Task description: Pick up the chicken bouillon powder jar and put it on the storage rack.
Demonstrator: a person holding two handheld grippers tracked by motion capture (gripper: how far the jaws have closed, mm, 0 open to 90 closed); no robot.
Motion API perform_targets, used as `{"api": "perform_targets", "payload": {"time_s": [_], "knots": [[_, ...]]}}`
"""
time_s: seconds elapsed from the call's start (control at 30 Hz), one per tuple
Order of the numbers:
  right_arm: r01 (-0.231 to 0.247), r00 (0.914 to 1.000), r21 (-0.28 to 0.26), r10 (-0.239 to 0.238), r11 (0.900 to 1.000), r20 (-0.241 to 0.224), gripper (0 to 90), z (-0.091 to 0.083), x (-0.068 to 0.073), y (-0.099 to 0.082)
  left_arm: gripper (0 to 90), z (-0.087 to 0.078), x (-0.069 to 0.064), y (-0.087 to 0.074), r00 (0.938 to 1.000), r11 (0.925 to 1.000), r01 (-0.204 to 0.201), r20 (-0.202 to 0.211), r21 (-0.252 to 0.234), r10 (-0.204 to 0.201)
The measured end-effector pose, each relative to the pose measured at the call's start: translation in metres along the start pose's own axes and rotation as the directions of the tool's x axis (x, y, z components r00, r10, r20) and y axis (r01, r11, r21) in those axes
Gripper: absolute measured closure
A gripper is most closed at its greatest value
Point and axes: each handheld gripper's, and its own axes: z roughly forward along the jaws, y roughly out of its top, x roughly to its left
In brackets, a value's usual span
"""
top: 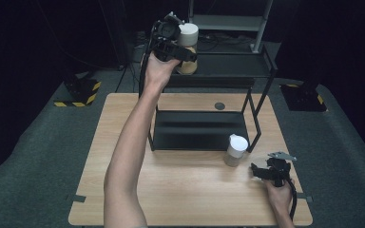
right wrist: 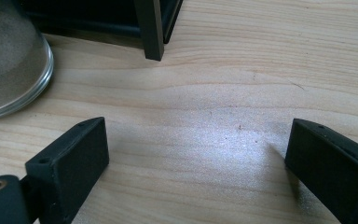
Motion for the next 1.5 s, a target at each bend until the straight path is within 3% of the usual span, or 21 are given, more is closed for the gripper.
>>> {"api": "perform_targets", "payload": {"time_s": [0.37, 0.67, 0.9, 1.2, 1.5], "knots": [[-0.003, 1.0000, 0.002, 0.003, 1.0000, 0.002, 4.5, 0.001, 0.001, 0.001, 3.4, -0.019, 0.000, -0.024, 1.0000, 1.0000, -0.004, -0.005, -0.008, 0.004], [-0.002, 1.0000, 0.002, 0.002, 1.0000, 0.002, 4.5, 0.001, 0.001, 0.001, 3.4, -0.025, -0.009, -0.038, 0.9999, 0.9998, -0.012, -0.012, -0.017, 0.012], [-0.002, 1.0000, 0.002, 0.002, 1.0000, 0.002, 4.5, 0.001, 0.001, 0.001, 3.5, -0.023, -0.016, -0.049, 0.9995, 0.9994, -0.032, -0.009, -0.014, 0.032], [-0.003, 1.0000, 0.000, 0.003, 1.0000, 0.002, 4.5, 0.001, 0.001, 0.001, 3.6, -0.019, -0.017, -0.064, 0.9996, 0.9994, -0.028, -0.007, -0.019, 0.028], [-0.003, 1.0000, 0.000, 0.003, 1.0000, 0.002, 4.5, 0.001, 0.001, 0.001, 3.7, -0.009, -0.023, -0.075, 0.9990, 0.9990, -0.045, -0.002, 0.005, 0.045]]}}
